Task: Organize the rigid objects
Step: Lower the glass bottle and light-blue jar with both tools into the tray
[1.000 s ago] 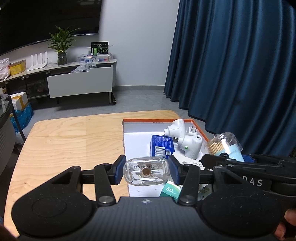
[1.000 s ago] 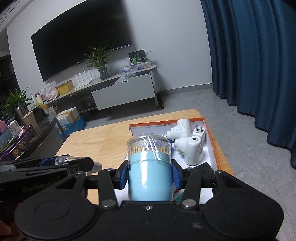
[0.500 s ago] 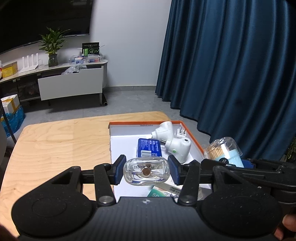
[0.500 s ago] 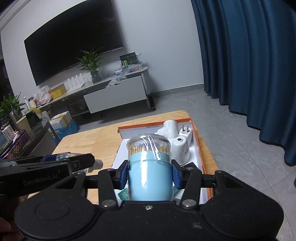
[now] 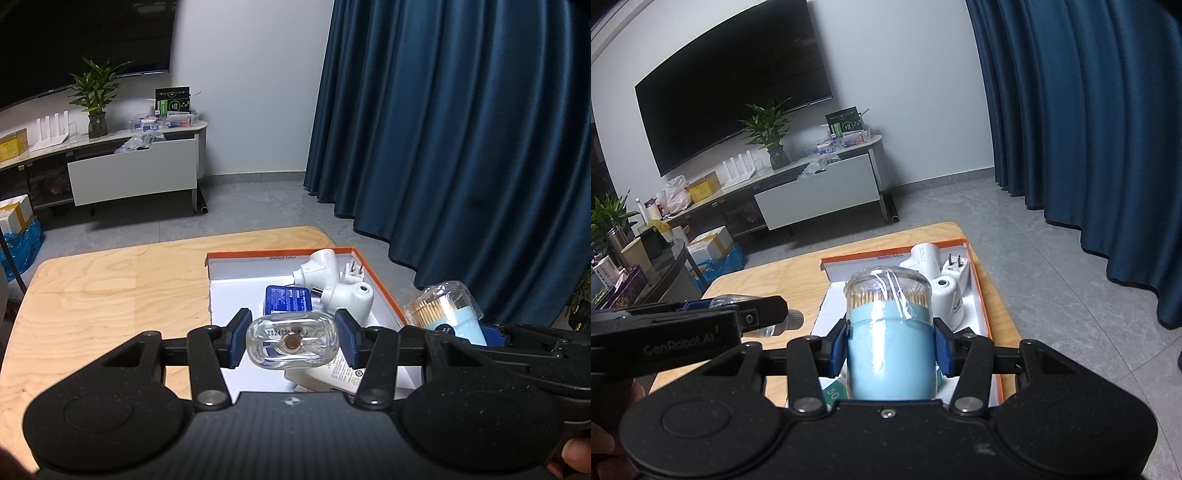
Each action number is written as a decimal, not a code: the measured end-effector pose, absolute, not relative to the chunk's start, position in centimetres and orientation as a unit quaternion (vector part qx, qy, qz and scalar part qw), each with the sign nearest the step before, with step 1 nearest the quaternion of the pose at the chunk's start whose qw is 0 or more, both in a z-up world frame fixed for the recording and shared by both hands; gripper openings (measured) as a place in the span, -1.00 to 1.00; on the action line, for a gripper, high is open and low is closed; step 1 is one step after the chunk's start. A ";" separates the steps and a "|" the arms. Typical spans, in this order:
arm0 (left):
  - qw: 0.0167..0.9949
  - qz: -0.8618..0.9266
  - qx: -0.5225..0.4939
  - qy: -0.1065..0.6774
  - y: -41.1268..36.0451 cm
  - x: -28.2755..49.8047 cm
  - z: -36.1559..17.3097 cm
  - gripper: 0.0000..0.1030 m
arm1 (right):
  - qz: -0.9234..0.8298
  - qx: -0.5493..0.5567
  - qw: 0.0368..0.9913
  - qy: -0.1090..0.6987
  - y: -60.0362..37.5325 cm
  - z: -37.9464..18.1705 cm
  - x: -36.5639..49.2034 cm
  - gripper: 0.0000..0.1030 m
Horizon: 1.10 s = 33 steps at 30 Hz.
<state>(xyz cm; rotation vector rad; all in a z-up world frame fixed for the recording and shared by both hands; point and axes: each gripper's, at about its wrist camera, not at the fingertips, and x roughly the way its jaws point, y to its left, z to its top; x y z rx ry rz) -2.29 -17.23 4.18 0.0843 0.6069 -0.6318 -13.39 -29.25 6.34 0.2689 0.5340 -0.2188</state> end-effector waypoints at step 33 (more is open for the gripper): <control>0.897 -0.308 0.037 0.313 -18.6 0.5 3.6 -0.04 | -0.110 0.124 0.948 0.273 -30.2 5.7 -11.1 0.10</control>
